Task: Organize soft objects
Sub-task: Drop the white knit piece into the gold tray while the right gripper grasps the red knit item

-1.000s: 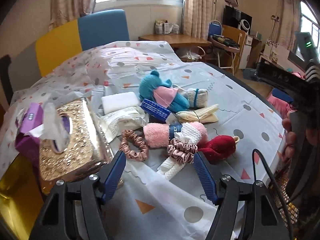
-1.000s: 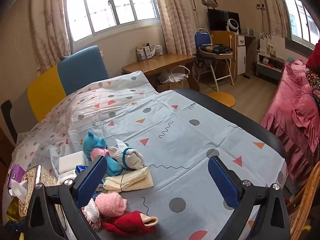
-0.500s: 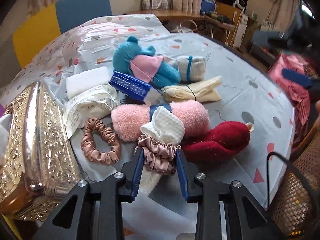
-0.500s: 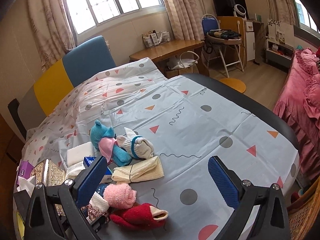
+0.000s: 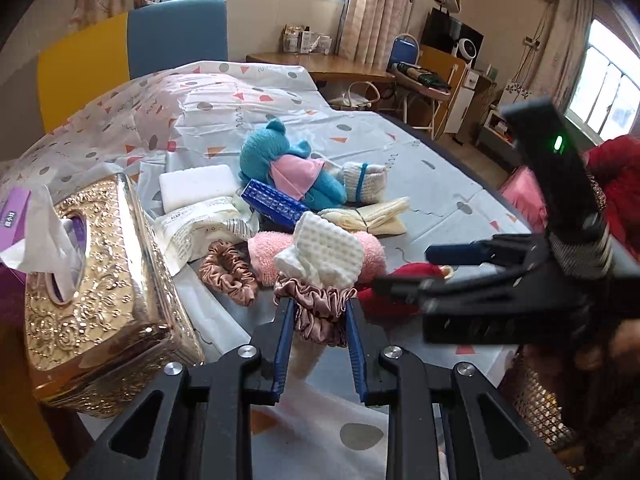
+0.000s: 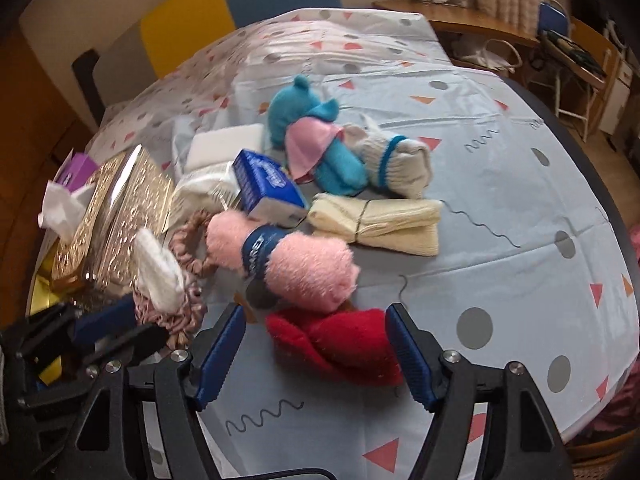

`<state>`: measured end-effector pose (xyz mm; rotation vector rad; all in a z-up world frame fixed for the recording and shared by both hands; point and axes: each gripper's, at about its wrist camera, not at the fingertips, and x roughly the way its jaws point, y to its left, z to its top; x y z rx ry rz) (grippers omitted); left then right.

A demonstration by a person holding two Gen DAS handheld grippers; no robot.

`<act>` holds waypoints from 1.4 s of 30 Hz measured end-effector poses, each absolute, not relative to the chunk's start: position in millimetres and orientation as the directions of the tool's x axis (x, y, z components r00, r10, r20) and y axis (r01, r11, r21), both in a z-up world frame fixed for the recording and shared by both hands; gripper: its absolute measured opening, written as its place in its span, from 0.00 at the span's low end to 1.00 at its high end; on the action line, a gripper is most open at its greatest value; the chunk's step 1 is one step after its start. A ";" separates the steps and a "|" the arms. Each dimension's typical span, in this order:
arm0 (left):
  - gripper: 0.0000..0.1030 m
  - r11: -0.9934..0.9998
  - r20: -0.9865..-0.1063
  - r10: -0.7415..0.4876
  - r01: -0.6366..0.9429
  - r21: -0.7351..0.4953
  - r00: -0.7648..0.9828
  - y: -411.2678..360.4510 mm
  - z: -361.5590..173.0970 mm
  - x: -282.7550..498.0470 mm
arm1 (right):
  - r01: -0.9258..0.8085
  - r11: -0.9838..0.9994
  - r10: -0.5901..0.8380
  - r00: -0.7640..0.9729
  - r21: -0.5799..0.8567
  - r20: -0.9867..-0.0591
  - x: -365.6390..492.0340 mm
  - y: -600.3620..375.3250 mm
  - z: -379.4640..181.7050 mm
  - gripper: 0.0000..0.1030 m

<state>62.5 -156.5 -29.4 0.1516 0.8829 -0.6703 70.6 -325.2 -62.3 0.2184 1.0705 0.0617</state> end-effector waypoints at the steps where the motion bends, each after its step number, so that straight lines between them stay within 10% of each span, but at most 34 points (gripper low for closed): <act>1: 0.25 0.784 -0.749 -0.488 0.602 -0.151 0.447 -154.7 -24.2 63.1 | 0.032 0.982 0.148 0.471 0.185 -0.869 69.6 -318.8 -64.0 0.72; 7: 0.25 0.791 -0.692 -0.532 0.578 -0.200 0.488 -141.2 22.5 92.3 | -0.047 0.999 0.023 0.418 0.003 -0.908 71.0 -294.0 -80.6 0.70; 10: 0.25 0.817 -0.653 -0.529 0.532 -0.221 0.542 -122.4 51.9 119.9 | -0.073 0.993 -0.058 0.408 -0.096 -0.911 70.1 -285.9 -89.4 0.38; 13: 0.25 0.855 -0.614 -0.495 0.470 -0.220 0.614 -94.5 77.3 151.4 | -0.072 0.990 -0.080 0.397 -0.118 -0.914 71.1 -285.9 -92.3 0.31; 22: 0.25 0.958 -0.596 -0.258 0.120 -0.262 0.761 66.4 85.2 197.6 | -0.068 0.992 -0.069 0.379 -0.102 -0.923 73.5 -285.4 -95.0 0.31; 34: 0.25 0.921 -0.765 -0.156 -0.188 -0.341 0.624 179.3 -43.2 145.1 | -0.106 0.978 -0.127 0.394 -0.182 -0.910 73.4 -272.6 -101.7 0.31; 42: 0.62 0.896 -0.779 -0.152 -0.248 -0.368 0.608 165.7 -58.5 155.2 | -0.115 0.971 -0.147 0.402 -0.209 -0.904 71.3 -267.3 -102.6 0.31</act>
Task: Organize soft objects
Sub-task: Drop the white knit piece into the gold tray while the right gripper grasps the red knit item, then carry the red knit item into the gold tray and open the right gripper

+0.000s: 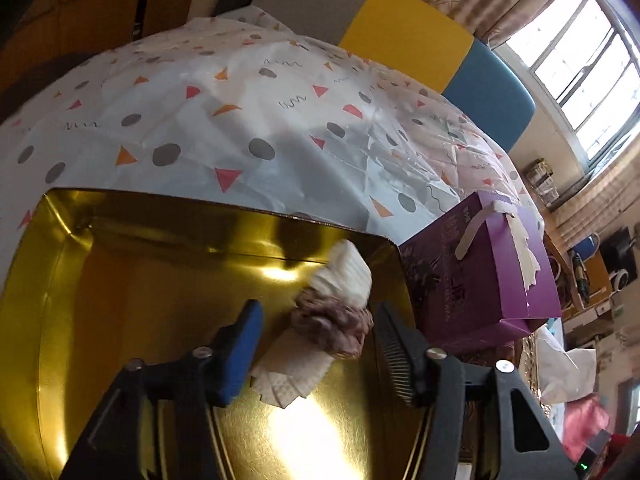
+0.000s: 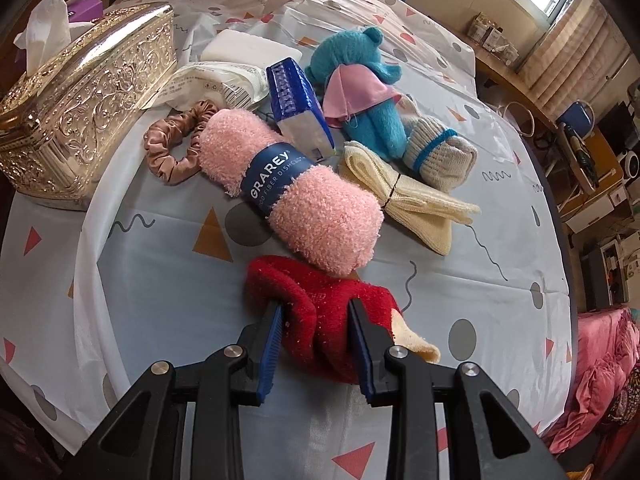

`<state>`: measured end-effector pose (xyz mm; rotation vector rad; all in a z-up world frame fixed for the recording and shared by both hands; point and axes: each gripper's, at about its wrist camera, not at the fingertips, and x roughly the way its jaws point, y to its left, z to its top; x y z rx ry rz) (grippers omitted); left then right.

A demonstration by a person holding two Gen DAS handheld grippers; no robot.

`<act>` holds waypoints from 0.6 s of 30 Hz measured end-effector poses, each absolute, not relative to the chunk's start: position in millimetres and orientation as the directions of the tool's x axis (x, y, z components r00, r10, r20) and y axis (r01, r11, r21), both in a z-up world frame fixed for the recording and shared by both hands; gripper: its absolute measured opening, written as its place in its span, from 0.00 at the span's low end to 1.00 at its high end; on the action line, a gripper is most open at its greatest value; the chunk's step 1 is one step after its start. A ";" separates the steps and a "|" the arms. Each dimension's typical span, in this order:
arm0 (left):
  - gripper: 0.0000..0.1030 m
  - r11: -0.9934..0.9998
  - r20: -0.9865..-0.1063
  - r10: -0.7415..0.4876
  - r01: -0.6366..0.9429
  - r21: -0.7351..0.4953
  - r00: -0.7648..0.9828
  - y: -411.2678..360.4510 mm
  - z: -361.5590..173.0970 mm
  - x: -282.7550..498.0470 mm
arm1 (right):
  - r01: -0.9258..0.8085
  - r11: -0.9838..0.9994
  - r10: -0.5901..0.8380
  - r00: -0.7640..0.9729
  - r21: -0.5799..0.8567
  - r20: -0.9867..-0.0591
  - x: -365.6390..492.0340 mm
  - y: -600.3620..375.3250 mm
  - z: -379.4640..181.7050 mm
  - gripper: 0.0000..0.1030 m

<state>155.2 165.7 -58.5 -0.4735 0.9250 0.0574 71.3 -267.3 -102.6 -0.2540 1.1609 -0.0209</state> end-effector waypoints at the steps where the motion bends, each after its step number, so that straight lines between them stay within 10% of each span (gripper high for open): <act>1: 0.62 0.900 -0.775 -0.148 -0.242 -0.363 0.614 166.9 -56.6 155.0 | -0.118 0.970 -0.148 0.404 -0.212 -0.903 71.6 -266.8 -102.9 0.30; 18: 0.66 0.969 -0.739 0.081 -0.228 -0.100 0.668 180.3 -36.5 70.2 | -0.112 0.991 0.122 0.562 0.071 -0.818 67.2 -264.9 -0.7 0.14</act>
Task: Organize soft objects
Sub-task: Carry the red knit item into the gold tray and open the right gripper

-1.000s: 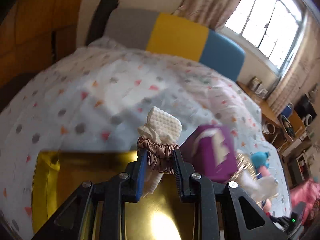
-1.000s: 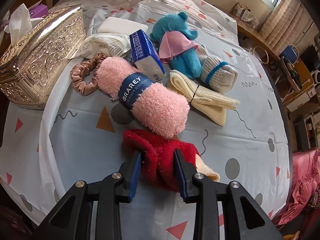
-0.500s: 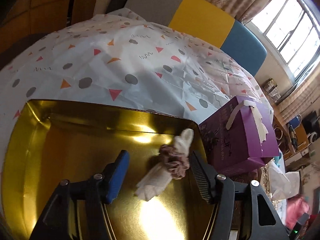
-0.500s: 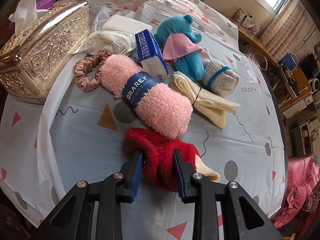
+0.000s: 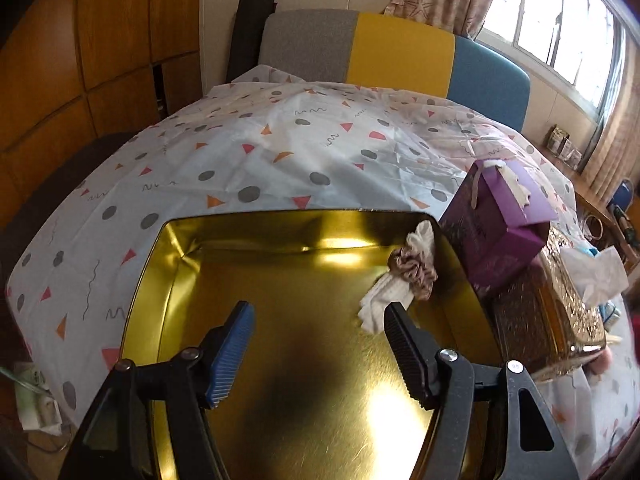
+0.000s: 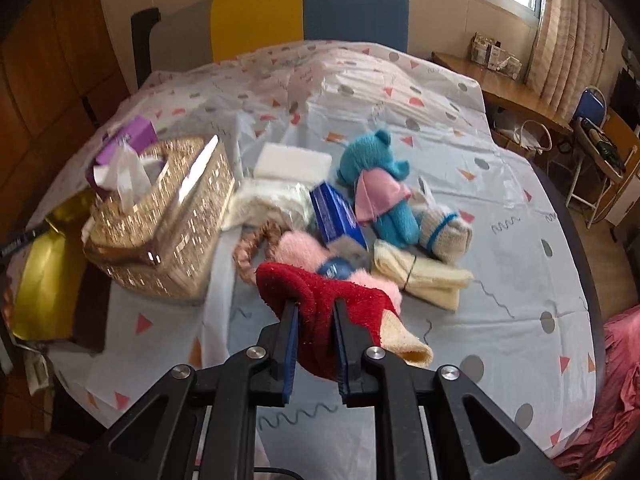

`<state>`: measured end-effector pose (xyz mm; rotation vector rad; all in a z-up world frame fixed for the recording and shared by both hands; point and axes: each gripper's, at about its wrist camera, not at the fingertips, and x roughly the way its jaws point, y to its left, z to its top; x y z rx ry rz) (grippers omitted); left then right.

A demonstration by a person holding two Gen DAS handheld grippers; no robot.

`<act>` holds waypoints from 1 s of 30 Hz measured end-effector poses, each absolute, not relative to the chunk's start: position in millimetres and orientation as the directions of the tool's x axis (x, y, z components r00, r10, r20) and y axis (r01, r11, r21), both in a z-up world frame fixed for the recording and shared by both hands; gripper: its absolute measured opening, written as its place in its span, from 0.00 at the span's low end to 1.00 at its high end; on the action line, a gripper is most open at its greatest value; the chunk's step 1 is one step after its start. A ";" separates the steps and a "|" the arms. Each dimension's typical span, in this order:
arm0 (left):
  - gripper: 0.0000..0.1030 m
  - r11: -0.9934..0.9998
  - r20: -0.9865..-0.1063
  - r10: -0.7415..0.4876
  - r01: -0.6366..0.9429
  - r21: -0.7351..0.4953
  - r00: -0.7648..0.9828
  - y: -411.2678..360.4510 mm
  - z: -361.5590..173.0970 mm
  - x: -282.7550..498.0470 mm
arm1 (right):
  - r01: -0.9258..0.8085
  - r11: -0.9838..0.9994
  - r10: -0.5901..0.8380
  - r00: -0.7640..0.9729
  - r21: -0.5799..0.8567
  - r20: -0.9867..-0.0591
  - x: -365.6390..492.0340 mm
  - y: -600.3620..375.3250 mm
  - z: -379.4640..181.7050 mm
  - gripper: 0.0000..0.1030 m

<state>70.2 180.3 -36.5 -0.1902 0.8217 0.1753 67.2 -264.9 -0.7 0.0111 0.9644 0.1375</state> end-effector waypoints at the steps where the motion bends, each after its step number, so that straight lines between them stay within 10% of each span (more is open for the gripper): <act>1: 0.66 0.967 -0.740 0.077 -0.231 -0.107 0.668 181.6 -37.2 65.7 | -0.108 0.990 0.138 0.573 0.092 -0.808 78.0 -263.8 8.7 0.14; 15: 0.70 0.944 -0.706 0.172 -0.319 -0.081 0.687 199.1 -29.7 19.6 | -0.448 0.885 0.390 0.567 0.126 -0.725 184.3 -57.3 78.9 0.14; 30: 0.76 0.926 -0.687 0.214 -0.369 -0.085 0.694 218.0 -23.9 -3.8 | -0.657 0.752 0.288 0.396 -0.050 -0.872 100.4 86.5 -46.7 0.20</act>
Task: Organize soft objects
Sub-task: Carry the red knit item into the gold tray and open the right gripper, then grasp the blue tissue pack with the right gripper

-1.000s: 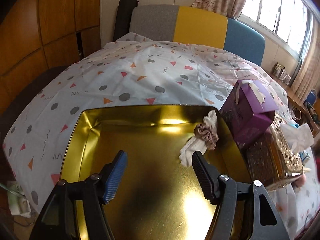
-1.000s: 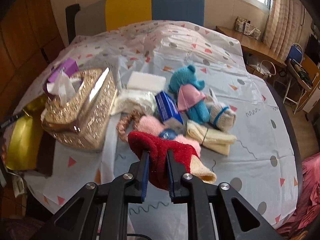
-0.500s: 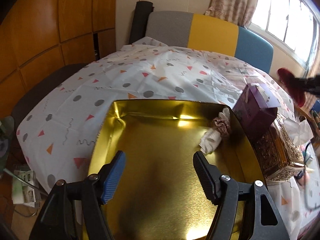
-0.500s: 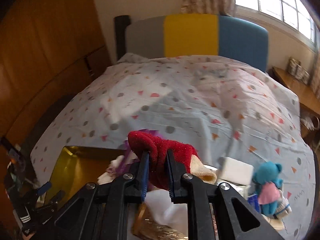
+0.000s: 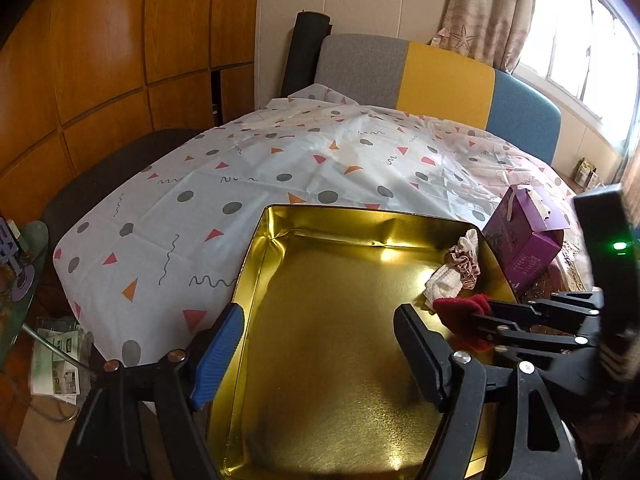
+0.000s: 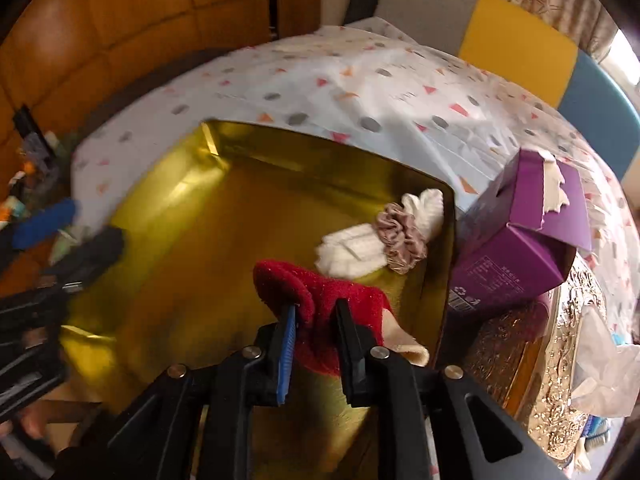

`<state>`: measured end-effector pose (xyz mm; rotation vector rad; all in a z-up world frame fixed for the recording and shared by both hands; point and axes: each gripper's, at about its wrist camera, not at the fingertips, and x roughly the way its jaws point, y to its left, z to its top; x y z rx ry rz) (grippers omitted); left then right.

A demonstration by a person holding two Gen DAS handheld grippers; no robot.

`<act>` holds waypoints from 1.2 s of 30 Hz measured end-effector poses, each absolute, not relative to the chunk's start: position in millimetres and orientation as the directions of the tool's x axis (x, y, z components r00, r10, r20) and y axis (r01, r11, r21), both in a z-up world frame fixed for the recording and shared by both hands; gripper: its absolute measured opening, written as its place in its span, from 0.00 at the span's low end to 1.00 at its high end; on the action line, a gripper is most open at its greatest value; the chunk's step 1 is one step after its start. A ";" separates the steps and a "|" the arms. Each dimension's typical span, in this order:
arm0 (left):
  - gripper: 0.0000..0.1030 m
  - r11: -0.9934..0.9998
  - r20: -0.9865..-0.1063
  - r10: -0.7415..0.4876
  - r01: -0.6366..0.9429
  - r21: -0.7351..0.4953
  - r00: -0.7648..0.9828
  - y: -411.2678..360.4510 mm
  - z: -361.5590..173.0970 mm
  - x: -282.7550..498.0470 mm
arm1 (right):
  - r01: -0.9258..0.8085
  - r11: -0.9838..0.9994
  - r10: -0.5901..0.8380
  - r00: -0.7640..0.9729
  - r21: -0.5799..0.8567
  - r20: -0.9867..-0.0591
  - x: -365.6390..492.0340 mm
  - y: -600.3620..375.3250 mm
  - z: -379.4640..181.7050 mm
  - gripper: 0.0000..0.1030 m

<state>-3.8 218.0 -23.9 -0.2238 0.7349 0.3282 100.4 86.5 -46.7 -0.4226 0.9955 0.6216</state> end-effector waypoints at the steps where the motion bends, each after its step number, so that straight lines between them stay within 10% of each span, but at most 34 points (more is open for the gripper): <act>1: 0.77 0.925 -0.687 0.213 -0.370 -0.087 0.694 218.1 -24.6 -4.9 | -0.643 0.764 0.278 0.402 -0.053 -0.872 102.7 85.4 -50.5 0.24; 6: 0.77 0.921 -0.701 0.212 -0.380 -0.090 0.681 218.9 -30.4 -5.9 | -0.603 0.797 0.298 0.428 -0.023 -0.853 107.2 71.6 -50.0 0.40; 36: 0.77 0.989 -0.688 0.051 -0.131 -0.065 0.724 137.2 -14.1 2.9 | -0.266 0.959 0.249 0.618 0.100 -0.746 71.9 -169.8 -15.7 0.40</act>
